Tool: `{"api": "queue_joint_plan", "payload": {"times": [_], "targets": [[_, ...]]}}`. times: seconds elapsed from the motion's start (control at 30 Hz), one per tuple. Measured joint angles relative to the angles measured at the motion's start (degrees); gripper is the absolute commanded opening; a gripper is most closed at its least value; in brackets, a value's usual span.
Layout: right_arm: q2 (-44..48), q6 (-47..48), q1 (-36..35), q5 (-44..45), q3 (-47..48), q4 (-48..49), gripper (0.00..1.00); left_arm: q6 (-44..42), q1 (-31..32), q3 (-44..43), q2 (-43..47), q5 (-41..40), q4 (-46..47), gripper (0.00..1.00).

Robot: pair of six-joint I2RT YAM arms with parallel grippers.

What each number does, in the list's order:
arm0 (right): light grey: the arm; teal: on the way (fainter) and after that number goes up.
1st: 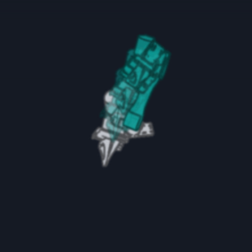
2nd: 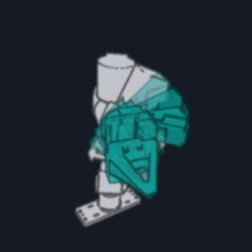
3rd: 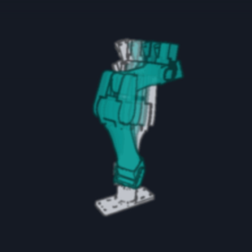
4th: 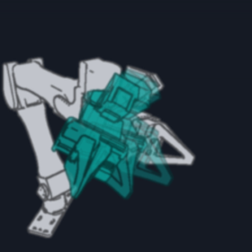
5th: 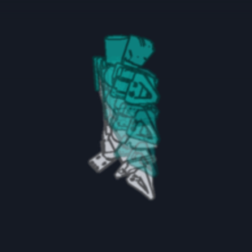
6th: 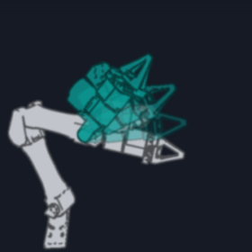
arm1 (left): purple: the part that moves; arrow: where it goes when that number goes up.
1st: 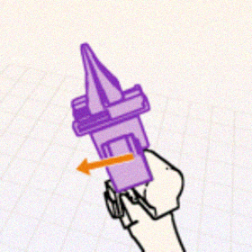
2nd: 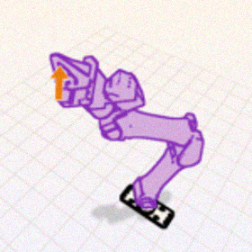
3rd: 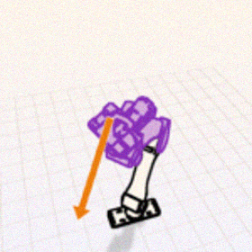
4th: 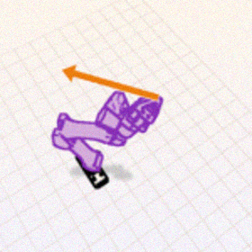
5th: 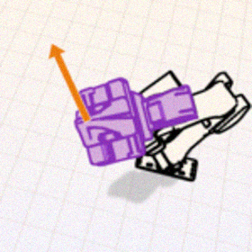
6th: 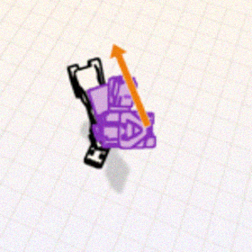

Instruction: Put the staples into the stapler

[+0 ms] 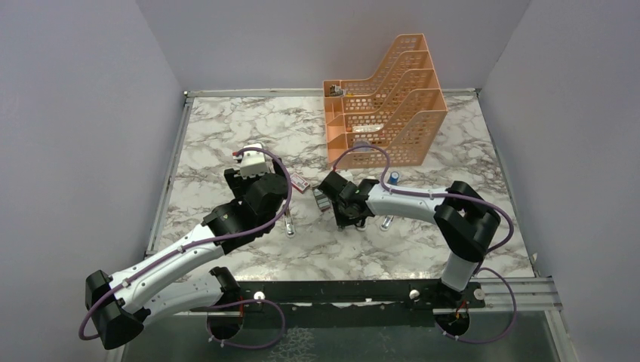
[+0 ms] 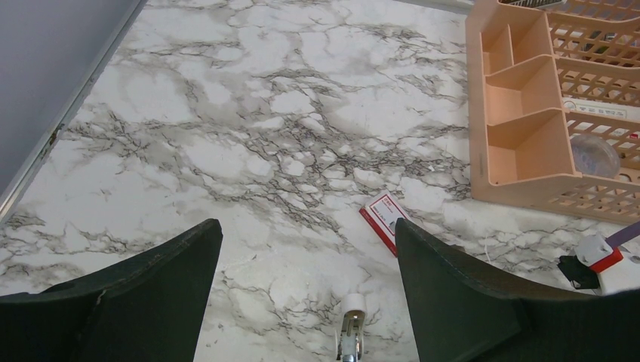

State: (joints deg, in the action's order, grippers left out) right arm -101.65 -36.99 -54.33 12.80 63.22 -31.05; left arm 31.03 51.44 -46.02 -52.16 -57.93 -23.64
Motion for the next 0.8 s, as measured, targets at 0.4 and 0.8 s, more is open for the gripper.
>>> {"api": "queue_joint_plan", "payload": {"times": [0.4,0.8], "targets": [[0.68,2.56,0.0,-3.04,-1.03,-1.18,0.09,0.02,0.0,0.04,0.22,0.02,0.02,0.86],[1.66,3.65,0.0,-5.66,-1.79,-1.31,0.16,0.02,0.0,0.09,0.24,0.02,0.02,0.86]]}}
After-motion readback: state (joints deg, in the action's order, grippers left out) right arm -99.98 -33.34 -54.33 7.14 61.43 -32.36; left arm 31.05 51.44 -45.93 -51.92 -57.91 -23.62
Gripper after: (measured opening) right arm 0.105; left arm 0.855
